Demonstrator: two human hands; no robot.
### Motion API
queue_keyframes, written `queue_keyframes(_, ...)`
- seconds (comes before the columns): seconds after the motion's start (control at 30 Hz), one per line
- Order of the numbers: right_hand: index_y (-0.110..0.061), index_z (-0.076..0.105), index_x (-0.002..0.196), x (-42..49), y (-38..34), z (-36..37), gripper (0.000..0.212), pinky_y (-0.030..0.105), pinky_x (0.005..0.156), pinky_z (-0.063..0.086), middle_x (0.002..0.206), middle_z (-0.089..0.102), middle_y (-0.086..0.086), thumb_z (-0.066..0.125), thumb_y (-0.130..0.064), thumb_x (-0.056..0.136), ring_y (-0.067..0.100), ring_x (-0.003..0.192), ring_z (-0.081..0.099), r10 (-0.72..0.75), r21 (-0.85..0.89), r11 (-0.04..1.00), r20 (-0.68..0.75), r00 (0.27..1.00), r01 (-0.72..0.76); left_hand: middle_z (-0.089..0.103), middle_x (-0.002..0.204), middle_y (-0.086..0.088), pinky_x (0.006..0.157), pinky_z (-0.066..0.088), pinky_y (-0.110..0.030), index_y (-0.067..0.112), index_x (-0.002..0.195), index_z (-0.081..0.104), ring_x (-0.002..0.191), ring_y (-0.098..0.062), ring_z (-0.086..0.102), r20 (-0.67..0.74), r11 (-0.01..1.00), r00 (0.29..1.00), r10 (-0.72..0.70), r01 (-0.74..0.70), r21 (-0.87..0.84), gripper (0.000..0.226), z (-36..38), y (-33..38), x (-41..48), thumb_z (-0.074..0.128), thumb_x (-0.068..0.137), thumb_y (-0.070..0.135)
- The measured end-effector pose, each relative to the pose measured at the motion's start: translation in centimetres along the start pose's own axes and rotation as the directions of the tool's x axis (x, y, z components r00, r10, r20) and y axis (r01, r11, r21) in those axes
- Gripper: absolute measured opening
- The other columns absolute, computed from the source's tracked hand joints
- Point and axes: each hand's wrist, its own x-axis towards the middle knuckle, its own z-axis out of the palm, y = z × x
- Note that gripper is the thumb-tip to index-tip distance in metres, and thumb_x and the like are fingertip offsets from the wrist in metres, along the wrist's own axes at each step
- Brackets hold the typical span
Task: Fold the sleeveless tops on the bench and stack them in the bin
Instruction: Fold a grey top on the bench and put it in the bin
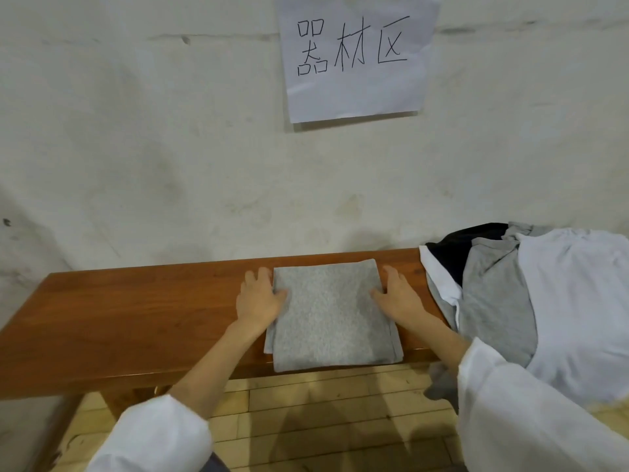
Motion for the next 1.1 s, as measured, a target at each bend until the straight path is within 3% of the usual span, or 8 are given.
queue_keyframes(0.1,-0.014,0.008,0.152,2.5,-1.2,-0.2,0.072,0.038,0.108,0.034,0.156,0.020,0.012,0.052,-0.025,0.096,0.030,0.138,0.032,0.010,0.047,0.999,0.061,0.998,-0.013,0.026,0.153,-0.009,0.112,0.027,-0.043,0.016,0.148,0.026,0.139,-0.029,0.028,0.131,0.951,0.972,0.195,-0.220,0.217,0.054,0.0,0.9,3.0,0.042,0.098,0.031)
queue_keyframes(0.23,-0.012,0.012,0.152,4.6,-1.3,-0.4,0.067,0.040,0.109,0.035,0.151,0.033,0.014,0.048,-0.023,0.097,0.032,0.135,0.036,0.053,0.003,0.999,0.110,0.992,-0.054,0.029,0.152,-0.010,0.112,0.024,-0.042,0.015,0.150,0.021,0.137,-0.029,0.030,0.272,0.938,0.947,0.171,-0.241,0.250,0.052,1.4,0.8,4.5,0.033,0.100,0.024)
queue_keyframes(0.43,-0.006,0.041,0.140,4.0,-1.4,-0.6,0.051,0.030,0.086,0.049,0.133,0.052,0.013,0.051,-0.001,0.091,0.029,0.116,0.053,0.107,0.124,0.985,0.122,0.987,-0.122,0.053,0.111,-0.008,0.076,0.046,-0.030,0.014,0.103,0.061,0.099,-0.023,0.054,0.098,0.993,0.988,0.115,-0.112,-0.035,0.019,1.2,1.0,4.1,0.061,0.084,0.015)
queue_keyframes(0.57,-0.008,0.053,0.088,2.3,-3.9,-2.7,0.015,0.020,0.054,0.036,0.083,0.052,0.009,0.044,0.004,0.087,0.021,0.074,0.049,-0.011,0.305,0.952,-0.031,0.999,0.020,0.053,0.075,0.000,0.054,0.036,-0.025,0.015,0.076,0.052,0.071,-0.017,0.050,0.064,0.958,0.996,0.059,-0.039,-0.284,0.016,-2.5,2.9,3.8,0.066,0.076,0.007)
queue_keyframes(0.8,-0.013,0.058,0.085,-0.6,-10.7,-9.8,0.023,0.009,0.063,0.039,0.083,0.057,-0.004,0.047,0.006,0.079,0.002,0.076,0.051,-0.248,0.341,0.831,-0.479,0.842,0.438,0.049,0.068,0.001,0.049,0.036,-0.018,0.008,0.076,0.052,0.061,-0.012,0.045,-0.376,0.819,0.927,0.021,-0.232,-0.525,0.010,-11.9,8.8,1.7,0.052,0.076,-0.001)
queue_keyframes(0.97,-0.016,0.059,0.081,-2.2,-7.8,-8.3,0.032,0.024,0.070,0.038,0.093,0.056,0.003,0.050,0.014,0.071,0.019,0.087,0.050,-0.403,-0.022,0.890,-0.506,0.763,0.456,0.045,0.073,0.003,0.056,0.031,-0.019,0.012,0.076,0.050,0.068,-0.015,0.045,-0.422,0.905,0.850,0.316,-0.404,-0.137,0.016,-11.0,7.0,-1.2,0.051,0.075,-0.004)
queue_keyframes(1.03,-0.020,0.060,0.085,-3.3,-4.7,-5.7,0.034,0.033,0.077,0.041,0.101,0.055,0.004,0.054,0.009,0.068,0.023,0.093,0.051,-0.401,-0.211,0.914,-0.340,0.851,0.346,0.052,0.082,-0.006,0.064,0.039,-0.032,0.012,0.083,0.054,0.078,-0.028,0.053,-0.212,0.826,0.799,0.562,-0.528,0.199,0.019,-8.2,4.3,-2.6,0.049,0.071,-0.002)
queue_keyframes(1.1,-0.024,0.059,0.094,-5.0,-1.6,-2.8,0.033,0.032,0.090,0.038,0.111,0.050,-0.001,0.059,0.001,0.073,0.021,0.106,0.048,-0.357,-0.401,0.866,-0.082,0.930,0.297,0.056,0.110,-0.010,0.086,0.040,-0.039,0.013,0.109,0.055,0.102,-0.030,0.053,0.152,0.646,0.771,0.619,-0.610,0.460,0.033,-4.9,1.7,-4.9,0.049,0.080,-0.001)
